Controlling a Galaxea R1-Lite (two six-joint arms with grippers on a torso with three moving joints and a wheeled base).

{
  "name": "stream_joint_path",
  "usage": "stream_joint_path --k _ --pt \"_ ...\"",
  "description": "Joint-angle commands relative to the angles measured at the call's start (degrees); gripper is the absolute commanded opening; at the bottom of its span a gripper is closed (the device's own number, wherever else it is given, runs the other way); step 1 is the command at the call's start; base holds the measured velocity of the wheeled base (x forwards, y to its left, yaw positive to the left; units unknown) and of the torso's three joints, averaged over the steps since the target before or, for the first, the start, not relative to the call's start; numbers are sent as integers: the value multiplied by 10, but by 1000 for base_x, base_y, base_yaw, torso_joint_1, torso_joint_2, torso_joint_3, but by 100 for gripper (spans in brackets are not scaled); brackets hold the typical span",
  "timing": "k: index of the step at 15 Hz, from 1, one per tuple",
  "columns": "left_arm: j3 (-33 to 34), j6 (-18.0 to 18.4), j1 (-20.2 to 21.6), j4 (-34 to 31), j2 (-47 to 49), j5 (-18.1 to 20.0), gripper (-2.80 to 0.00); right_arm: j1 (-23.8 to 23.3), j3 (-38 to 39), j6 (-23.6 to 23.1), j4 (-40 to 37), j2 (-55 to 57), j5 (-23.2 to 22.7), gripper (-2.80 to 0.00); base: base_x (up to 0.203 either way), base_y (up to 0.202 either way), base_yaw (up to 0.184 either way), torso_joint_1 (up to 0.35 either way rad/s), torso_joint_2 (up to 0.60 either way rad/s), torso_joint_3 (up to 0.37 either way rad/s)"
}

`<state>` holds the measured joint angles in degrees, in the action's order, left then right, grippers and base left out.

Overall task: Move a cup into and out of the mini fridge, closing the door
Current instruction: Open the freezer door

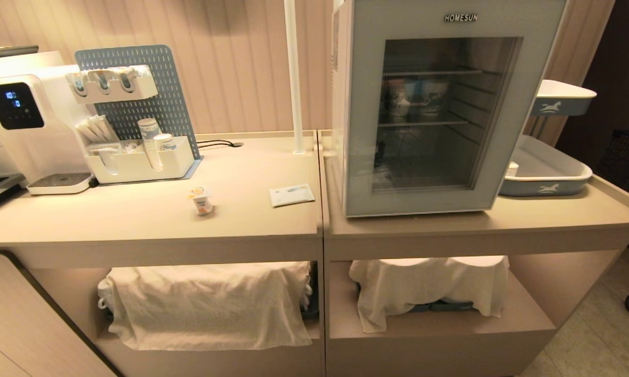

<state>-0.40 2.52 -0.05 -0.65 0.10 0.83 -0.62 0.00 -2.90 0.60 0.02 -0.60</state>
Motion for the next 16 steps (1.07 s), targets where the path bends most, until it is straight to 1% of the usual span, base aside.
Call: stream_joint_path --k 1,4,5,6,7,8,9,10,11,13,14,15,16 --pt "1 0 0 0 0 0 -280 0 5 -2 1 -1 0 -280 0 0 0 0 0 0" --pt "-10 1 0 -4 0 -3 -280 0 5 3 1 -1 0 -280 0 0 0 0 0 0" --pt "-12 20 0 -5 1 0 -280 0 5 3 1 -1 0 -280 0 0 0 0 0 0" --pt "-9 52 0 -3 0 3 -280 0 5 3 1 -1 0 -280 0 0 0 0 0 0" --pt "-8 59 0 -7 0 8 -280 0 5 4 1 -1 0 -280 0 0 0 0 0 0" --pt "-7 58 0 -9 0 12 -280 0 5 4 1 -1 0 -280 0 0 0 0 0 0" --pt "-7 50 0 -16 0 10 -280 0 5 4 1 -1 0 -280 0 0 0 0 0 0" --pt "-7 30 0 -15 0 6 -280 0 5 4 1 -1 0 -280 0 0 0 0 0 0" --pt "-6 20 0 -12 1 8 -280 0 5 4 1 -1 0 -280 0 0 0 0 0 0" --pt "-6 22 0 -15 0 5 -280 0 5 3 1 -1 0 -280 0 0 0 0 0 0" --pt "-7 28 0 -14 1 7 -280 0 5 3 1 -1 0 -280 0 0 0 0 0 0" --pt "-5 41 0 -9 0 8 -280 0 5 3 0 -1 1 -280 0 0 0 0 0 0" --pt "-4 32 0 -9 0 6 -280 0 5 2 -1 -1 1 -280 0 0 0 0 0 0"
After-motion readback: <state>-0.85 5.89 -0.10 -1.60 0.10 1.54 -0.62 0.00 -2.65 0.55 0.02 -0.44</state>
